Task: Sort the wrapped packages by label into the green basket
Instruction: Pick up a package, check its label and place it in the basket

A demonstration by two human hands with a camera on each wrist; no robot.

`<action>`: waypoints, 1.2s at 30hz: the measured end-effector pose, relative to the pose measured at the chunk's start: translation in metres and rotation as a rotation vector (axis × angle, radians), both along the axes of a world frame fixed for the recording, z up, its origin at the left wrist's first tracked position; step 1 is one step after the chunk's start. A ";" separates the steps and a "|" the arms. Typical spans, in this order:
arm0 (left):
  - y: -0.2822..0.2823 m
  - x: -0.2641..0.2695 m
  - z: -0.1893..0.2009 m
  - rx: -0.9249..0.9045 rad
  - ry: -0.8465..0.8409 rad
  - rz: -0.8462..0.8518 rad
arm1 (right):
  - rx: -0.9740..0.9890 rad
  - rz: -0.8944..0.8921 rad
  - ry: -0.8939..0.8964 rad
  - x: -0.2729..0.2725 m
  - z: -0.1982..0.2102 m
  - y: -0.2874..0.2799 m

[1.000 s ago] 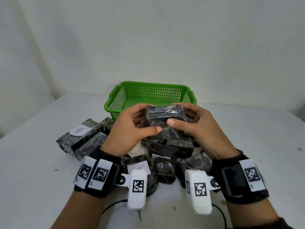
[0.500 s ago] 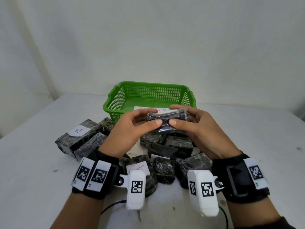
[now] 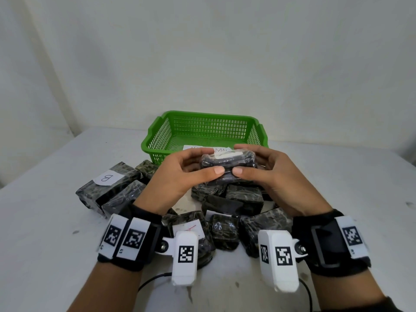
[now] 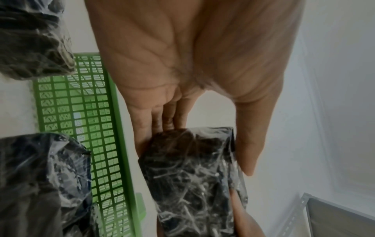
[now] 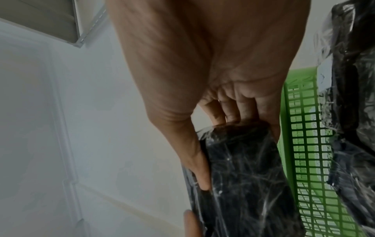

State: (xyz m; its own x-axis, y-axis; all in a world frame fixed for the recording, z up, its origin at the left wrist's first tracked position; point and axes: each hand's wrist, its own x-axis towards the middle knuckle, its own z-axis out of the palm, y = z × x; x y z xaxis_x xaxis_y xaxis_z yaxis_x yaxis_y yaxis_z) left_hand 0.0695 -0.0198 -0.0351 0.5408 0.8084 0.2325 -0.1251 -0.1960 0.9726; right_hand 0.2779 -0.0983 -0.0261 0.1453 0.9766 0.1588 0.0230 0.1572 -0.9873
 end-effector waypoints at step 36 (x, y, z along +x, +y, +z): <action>-0.003 0.002 0.001 0.118 -0.028 0.061 | 0.132 -0.030 -0.072 -0.002 0.002 0.000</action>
State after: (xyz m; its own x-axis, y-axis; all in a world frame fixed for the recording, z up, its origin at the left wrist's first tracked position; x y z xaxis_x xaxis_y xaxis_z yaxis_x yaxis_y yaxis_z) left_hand 0.0716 -0.0228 -0.0346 0.4835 0.8056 0.3424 -0.1360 -0.3173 0.9385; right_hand 0.2762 -0.0986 -0.0244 0.1574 0.9420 0.2964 0.0999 0.2834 -0.9538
